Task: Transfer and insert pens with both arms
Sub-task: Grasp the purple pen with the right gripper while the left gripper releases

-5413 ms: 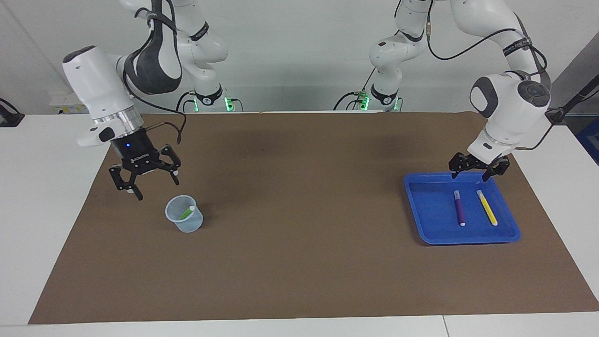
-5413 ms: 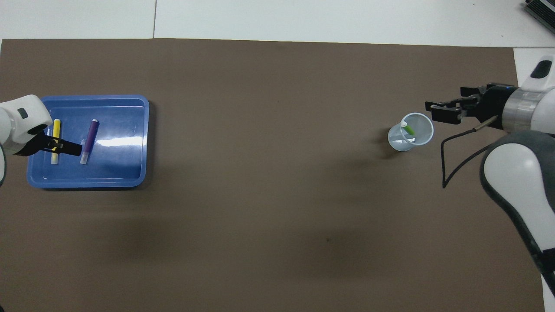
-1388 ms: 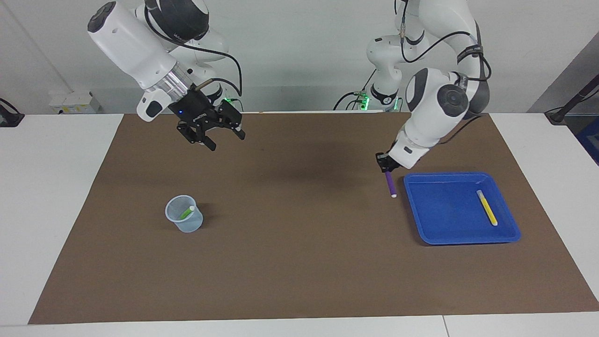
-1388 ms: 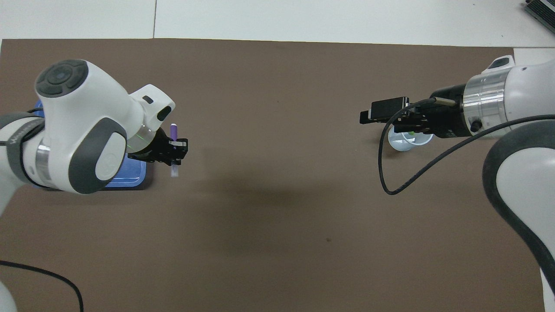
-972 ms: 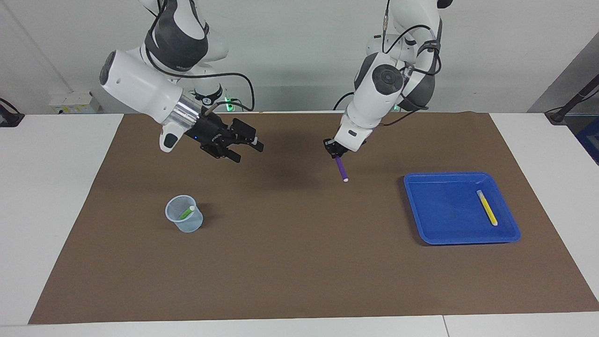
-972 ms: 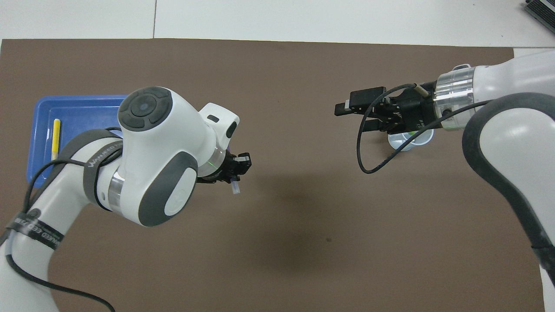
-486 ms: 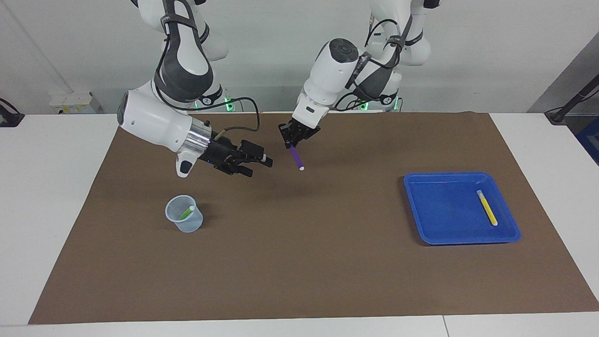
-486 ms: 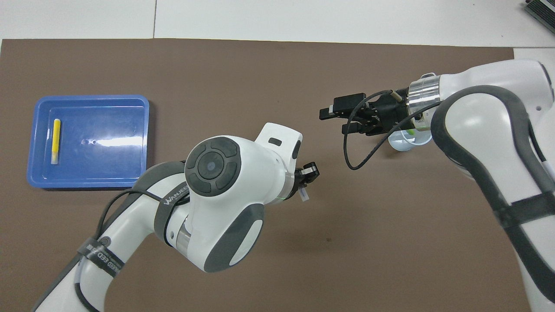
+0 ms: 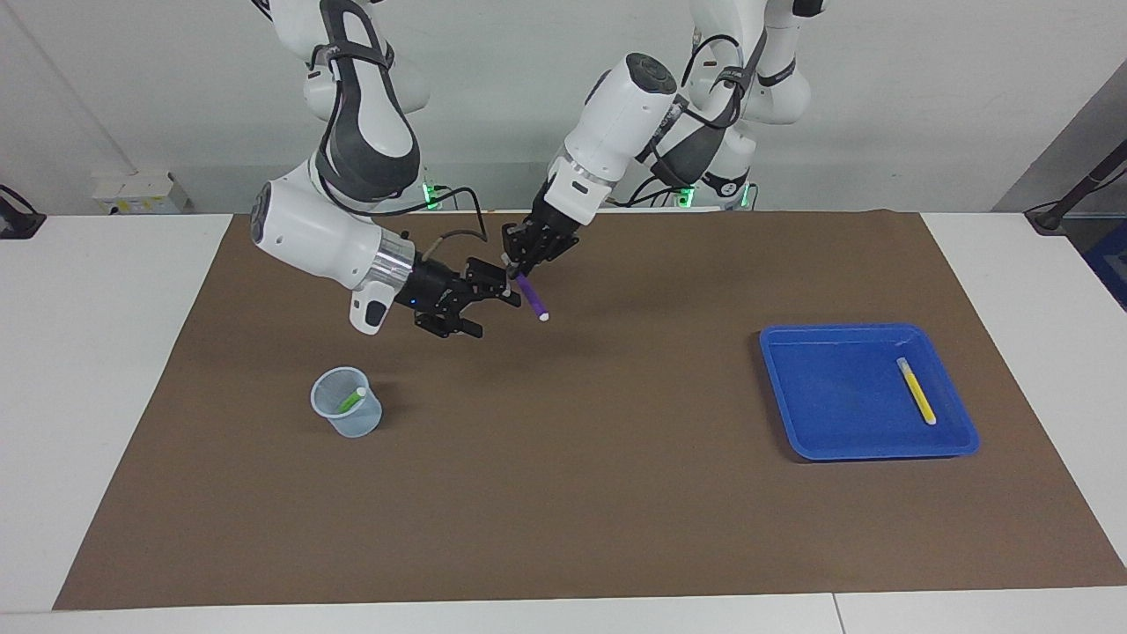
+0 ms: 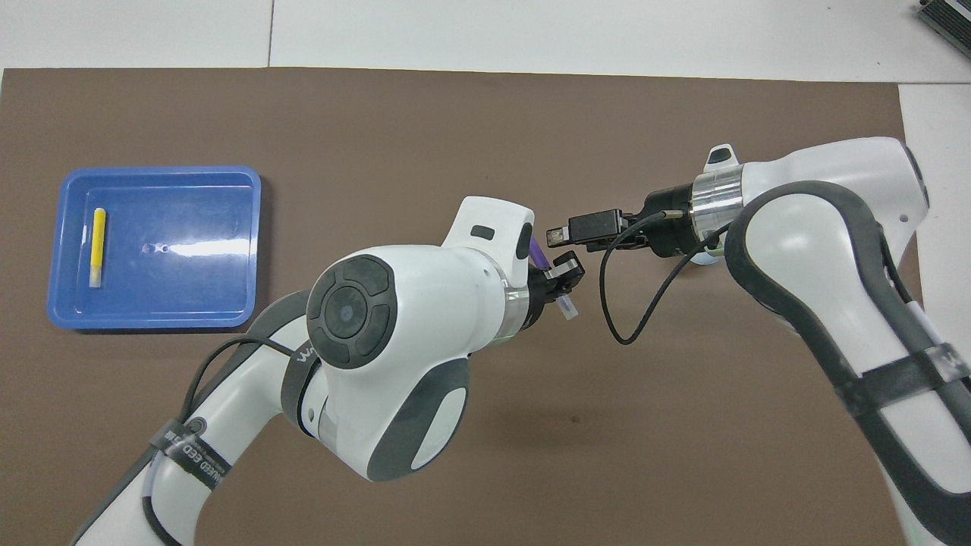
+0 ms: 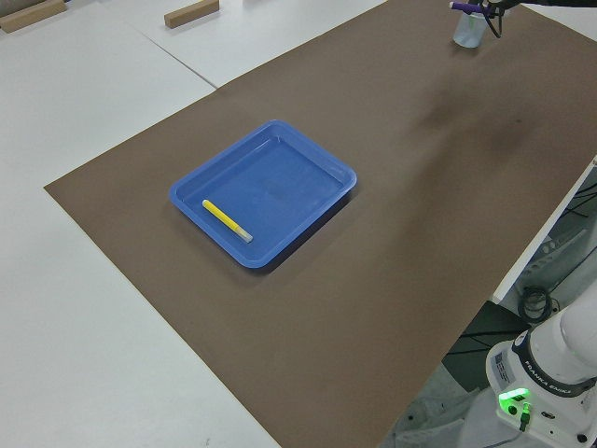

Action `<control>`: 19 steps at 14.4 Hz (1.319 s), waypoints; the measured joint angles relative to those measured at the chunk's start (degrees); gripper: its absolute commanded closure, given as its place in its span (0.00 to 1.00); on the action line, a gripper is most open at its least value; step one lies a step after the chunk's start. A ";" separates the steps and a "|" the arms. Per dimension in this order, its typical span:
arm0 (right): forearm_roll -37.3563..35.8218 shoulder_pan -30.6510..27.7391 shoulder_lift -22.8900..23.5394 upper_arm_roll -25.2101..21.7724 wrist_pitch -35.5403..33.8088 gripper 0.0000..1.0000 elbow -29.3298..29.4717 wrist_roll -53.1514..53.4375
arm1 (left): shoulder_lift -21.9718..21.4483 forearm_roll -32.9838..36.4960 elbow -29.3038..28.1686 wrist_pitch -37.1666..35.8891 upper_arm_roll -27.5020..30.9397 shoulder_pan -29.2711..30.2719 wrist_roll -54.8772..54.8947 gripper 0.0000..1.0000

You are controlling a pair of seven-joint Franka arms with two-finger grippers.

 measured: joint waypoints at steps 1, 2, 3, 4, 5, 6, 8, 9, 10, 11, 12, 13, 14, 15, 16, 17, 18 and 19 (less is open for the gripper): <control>0.93 0.03 -0.26 0.09 -0.28 0.00 -0.13 -0.60 | 0.20 -0.06 0.00 0.81 0.00 -0.35 -0.24 1.00; 1.36 0.11 -0.49 0.17 -0.47 0.00 -0.30 -1.32 | 0.38 -0.08 -0.01 1.40 -0.04 -0.69 -0.39 1.00; 1.54 0.36 -0.62 0.18 -0.51 0.01 -0.42 -1.90 | 0.50 -0.09 -0.01 2.09 -0.07 -1.07 -0.61 1.00; 1.59 0.57 -0.64 0.18 -0.50 0.07 -0.47 -2.36 | 0.55 -0.09 -0.01 2.55 -0.08 -1.42 -0.83 1.00; 1.60 0.67 -0.64 0.18 -0.48 0.16 -0.50 -2.54 | 0.55 -0.10 -0.01 2.84 -0.07 -1.68 -1.08 1.00; 1.60 0.72 -0.64 0.18 -0.48 0.19 -0.50 -2.62 | 0.56 -0.10 -0.01 3.15 -0.04 -1.86 -1.34 1.00; 1.61 1.28 -0.64 0.19 0.14 0.33 -0.51 -2.69 | 0.56 -0.10 -0.01 3.54 -0.03 -1.93 -1.72 1.00; 1.61 1.69 -0.64 0.21 0.98 0.36 -0.52 -2.70 | 0.56 -0.10 -0.01 3.56 -0.02 -1.93 -1.77 1.00; 1.61 1.99 -0.64 0.21 1.47 0.40 -0.52 -2.71 | 0.57 -0.10 -0.02 3.56 -0.02 -1.94 -1.79 1.00; 1.61 2.12 -0.64 0.21 1.69 0.48 -0.52 -2.71 | 0.59 -0.10 -0.03 3.56 -0.02 -1.96 -1.80 1.00; 1.61 2.13 -0.65 0.21 1.72 0.52 -0.52 -2.71 | 0.61 -0.10 -0.03 3.56 -0.02 -1.96 -1.80 1.00; 1.62 2.12 -0.70 0.17 1.72 0.53 -0.51 -2.71 | 0.62 -0.10 -0.04 3.55 -0.02 -1.97 -1.80 1.00; 1.64 2.11 -0.82 0.13 1.72 0.53 -0.51 -2.71 | 0.64 -0.10 -0.04 3.55 -0.03 -1.98 -1.80 1.00; 1.65 2.08 -0.98 0.09 1.73 0.54 -0.51 -2.71 | 0.66 -0.10 -0.04 3.55 -0.03 -1.98 -1.80 1.00; 1.65 2.05 -1.13 0.05 1.73 0.55 -0.51 -2.70 | 0.67 -0.10 -0.04 3.55 -0.03 -1.98 -1.80 1.00; 1.66 2.04 -1.25 0.02 1.73 0.57 -0.51 -2.70 | 0.68 -0.10 -0.04 3.55 -0.04 -1.99 -1.80 1.00; 1.66 2.04 -1.31 0.00 1.73 0.61 -0.51 -2.70 | 0.68 -0.10 -0.04 3.55 -0.05 -2.00 -1.80 1.00; 1.66 2.04 -1.31 -0.01 1.73 0.72 -0.51 -2.70 | 0.68 -0.10 -0.04 3.55 -0.05 -2.01 -1.80 1.00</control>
